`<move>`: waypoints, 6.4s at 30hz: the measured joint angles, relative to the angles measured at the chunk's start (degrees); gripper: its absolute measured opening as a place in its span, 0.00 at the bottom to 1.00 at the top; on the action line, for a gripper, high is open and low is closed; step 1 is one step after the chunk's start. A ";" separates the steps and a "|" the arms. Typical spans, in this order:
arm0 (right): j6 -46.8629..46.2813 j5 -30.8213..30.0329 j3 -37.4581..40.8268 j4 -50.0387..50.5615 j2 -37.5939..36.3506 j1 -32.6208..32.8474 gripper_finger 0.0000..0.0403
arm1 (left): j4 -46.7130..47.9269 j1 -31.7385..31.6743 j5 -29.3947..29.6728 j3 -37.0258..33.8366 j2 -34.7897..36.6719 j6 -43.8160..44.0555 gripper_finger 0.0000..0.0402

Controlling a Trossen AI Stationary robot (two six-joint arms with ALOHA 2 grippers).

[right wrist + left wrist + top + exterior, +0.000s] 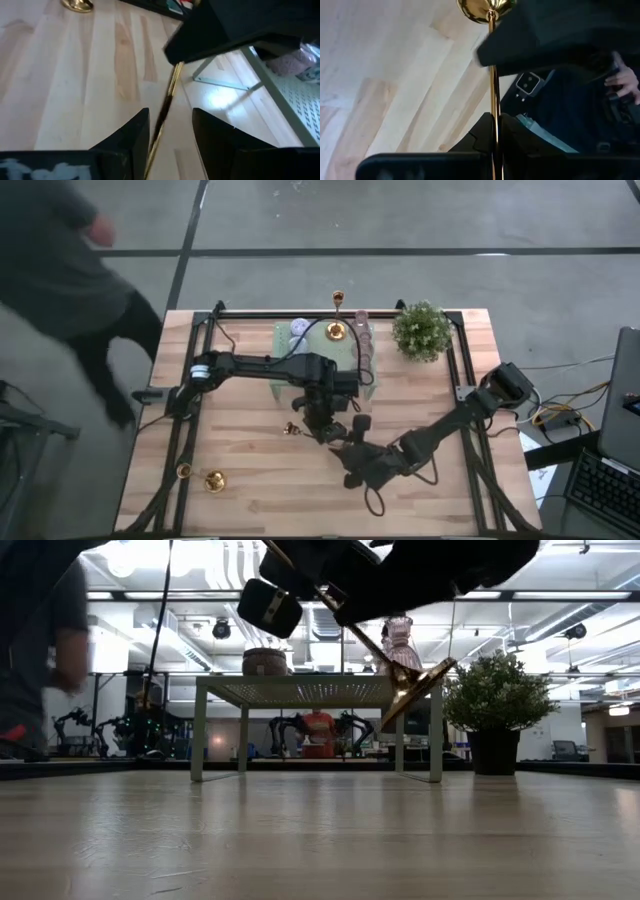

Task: Pick & Place candle stick holders
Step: Put the top gold candle holder on the shelf aligned with the other gold candle holder

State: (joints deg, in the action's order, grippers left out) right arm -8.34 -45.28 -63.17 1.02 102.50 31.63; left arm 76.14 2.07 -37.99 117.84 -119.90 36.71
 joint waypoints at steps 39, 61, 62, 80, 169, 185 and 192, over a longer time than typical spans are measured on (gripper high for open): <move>-0.45 6.29 0.60 -0.91 -0.07 -0.32 0.02 | -6.52 0.64 4.39 0.00 0.00 -4.15 0.30; -3.26 9.33 4.68 -5.07 -0.10 0.07 0.03 | -10.59 -1.61 24.75 0.57 14.31 -23.86 0.47; -2.72 9.31 5.09 -6.54 -0.26 0.05 0.03 | -11.65 -1.11 27.05 0.13 15.89 -24.64 0.47; 9.73 10.16 14.25 -39.54 -6.86 -3.47 0.03 | -50.78 12.29 37.94 -44.83 55.21 -33.53 0.48; 27.38 -2.93 11.89 -58.69 -4.44 -18.29 0.03 | -76.67 14.47 46.03 -90.14 88.48 -31.78 0.48; 22.69 -8.48 16.62 -58.25 -8.15 -9.14 0.03 | -76.70 14.45 46.30 -97.29 100.09 -32.88 0.48; 21.62 -13.88 19.92 -58.39 -9.11 -8.02 0.03 | -77.71 14.48 48.87 -104.11 108.56 -31.18 0.48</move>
State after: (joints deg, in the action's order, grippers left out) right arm 13.28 -59.16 -43.25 -57.37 93.38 23.61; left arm -1.57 16.56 10.88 13.73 -11.34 5.52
